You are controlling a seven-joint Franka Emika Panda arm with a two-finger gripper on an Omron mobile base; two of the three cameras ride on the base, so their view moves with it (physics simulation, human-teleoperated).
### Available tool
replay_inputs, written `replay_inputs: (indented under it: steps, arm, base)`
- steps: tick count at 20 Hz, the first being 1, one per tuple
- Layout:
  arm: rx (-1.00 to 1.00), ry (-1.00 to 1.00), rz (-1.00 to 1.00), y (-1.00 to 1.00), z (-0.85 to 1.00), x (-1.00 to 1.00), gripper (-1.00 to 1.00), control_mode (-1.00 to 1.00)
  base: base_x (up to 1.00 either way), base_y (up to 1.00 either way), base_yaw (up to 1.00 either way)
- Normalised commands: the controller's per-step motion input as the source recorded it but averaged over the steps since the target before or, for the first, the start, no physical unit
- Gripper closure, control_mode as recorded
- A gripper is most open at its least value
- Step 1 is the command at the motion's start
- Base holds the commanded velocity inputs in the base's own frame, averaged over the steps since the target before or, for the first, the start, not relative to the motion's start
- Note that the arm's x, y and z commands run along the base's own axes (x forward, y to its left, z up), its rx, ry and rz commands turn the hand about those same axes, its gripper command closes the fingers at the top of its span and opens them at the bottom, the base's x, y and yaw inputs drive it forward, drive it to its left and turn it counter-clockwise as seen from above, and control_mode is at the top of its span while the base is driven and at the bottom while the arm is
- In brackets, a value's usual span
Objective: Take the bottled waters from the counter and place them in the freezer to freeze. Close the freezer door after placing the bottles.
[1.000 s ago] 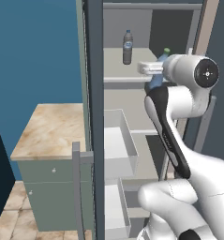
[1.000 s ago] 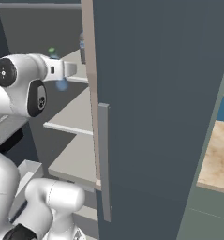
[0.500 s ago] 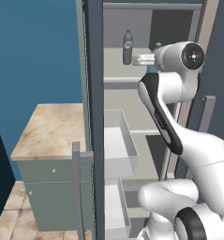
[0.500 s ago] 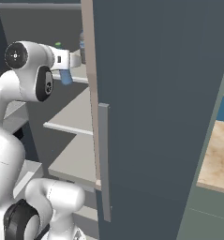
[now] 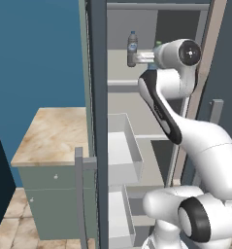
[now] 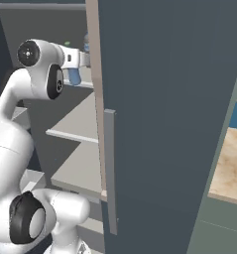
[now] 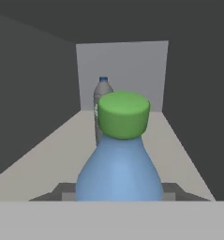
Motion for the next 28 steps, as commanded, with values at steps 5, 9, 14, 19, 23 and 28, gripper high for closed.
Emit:
replay_inputs:
  steps: [5, 9, 14, 19, 23, 28]
  arm:
    - [0.00, 0.02, 0.00, 0.00, 0.00, 0.50, 1.00, -1.00]
    - [-0.01, 0.07, 0.00, 0.00, -0.01, 0.53, 1.00, -1.00]
    - [0.00, 0.03, -0.01, 0.00, -0.09, 0.31, 1.00, -1.00]
    - [0.00, 0.01, 0.00, -0.03, -0.04, 0.15, 1.00, -1.00]
    - [0.00, 0.00, 0.00, 0.00, -0.06, 0.16, 1.00, -1.00]
    - [0.00, 0.02, -0.05, 0.00, -0.31, 0.31, 1.00, -1.00]
  base:
    - [0.00, 0.00, 0.00]
    - [0.00, 0.00, 0.00]
    - [0.00, 0.00, 0.00]
    - [0.00, 0.00, 0.00]
    - [0.00, 0.00, 0.00]
    - [0.00, 0.00, 0.00]
